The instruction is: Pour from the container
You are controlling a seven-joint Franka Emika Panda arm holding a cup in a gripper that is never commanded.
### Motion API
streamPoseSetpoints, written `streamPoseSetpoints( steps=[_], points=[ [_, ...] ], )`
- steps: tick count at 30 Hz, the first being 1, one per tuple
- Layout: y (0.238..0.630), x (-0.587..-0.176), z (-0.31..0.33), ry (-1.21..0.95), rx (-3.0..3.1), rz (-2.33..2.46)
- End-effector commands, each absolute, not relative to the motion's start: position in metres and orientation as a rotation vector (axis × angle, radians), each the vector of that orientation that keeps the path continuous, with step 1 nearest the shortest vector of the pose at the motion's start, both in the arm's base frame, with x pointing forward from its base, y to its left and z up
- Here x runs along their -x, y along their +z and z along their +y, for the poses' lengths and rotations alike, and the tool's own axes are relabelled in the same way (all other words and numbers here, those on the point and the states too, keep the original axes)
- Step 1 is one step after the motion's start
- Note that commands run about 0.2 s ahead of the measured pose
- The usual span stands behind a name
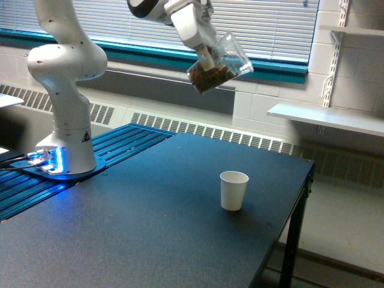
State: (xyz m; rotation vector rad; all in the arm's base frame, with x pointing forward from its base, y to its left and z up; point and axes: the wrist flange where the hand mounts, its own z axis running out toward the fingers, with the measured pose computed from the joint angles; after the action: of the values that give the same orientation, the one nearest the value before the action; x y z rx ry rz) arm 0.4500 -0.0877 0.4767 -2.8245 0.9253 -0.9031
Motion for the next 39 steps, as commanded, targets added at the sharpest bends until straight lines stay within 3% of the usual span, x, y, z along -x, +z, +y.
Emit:
streamPoseSetpoints(
  steps=[1, 39],
  points=[
    [0.460, -0.437, -0.072, -0.880, 2.863, 0.859],
    [0.363, -0.423, -0.010, -0.602, 3.051, 0.678]
  ],
)
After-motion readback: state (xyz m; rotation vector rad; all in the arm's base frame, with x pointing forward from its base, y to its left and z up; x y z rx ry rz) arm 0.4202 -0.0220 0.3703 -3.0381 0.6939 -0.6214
